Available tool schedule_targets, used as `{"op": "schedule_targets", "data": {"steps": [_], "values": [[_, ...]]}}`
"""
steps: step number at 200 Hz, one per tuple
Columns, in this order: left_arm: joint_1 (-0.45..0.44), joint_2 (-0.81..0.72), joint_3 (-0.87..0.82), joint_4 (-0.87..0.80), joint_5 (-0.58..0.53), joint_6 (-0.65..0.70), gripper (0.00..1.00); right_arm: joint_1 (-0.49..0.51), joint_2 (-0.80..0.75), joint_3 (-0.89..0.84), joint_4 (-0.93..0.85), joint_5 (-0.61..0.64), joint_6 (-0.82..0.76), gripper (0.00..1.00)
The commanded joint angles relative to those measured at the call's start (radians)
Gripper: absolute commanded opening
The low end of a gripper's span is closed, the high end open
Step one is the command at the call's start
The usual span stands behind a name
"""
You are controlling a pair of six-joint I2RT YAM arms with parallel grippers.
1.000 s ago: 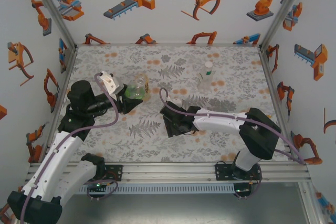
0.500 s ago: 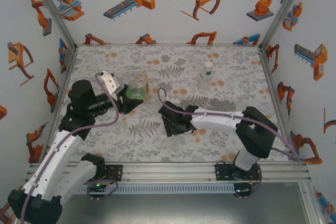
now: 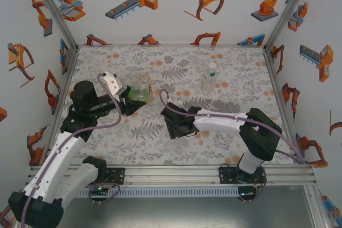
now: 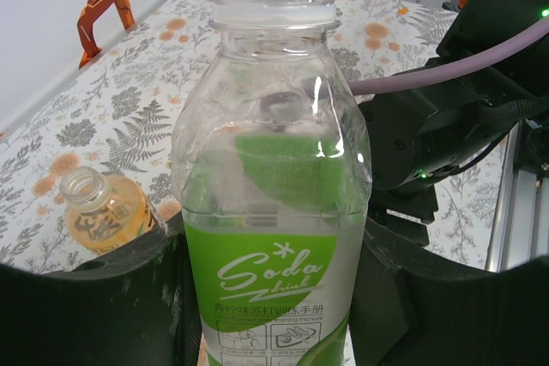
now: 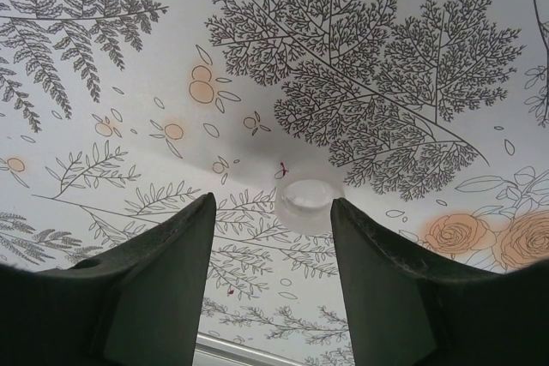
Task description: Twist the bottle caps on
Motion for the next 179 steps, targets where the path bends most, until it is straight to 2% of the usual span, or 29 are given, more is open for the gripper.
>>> {"op": "schedule_targets", "data": {"steps": [1, 179], "values": [[0.009, 0.003, -0.006, 0.039, 0.03, -0.016, 0.09, -0.004, -0.019, 0.022, -0.035, 0.033, -0.013, 0.54], [0.007, 0.009, -0.004, 0.041, 0.03, -0.019, 0.09, -0.005, 0.031, 0.0, -0.014, 0.032, -0.012, 0.54]]}}
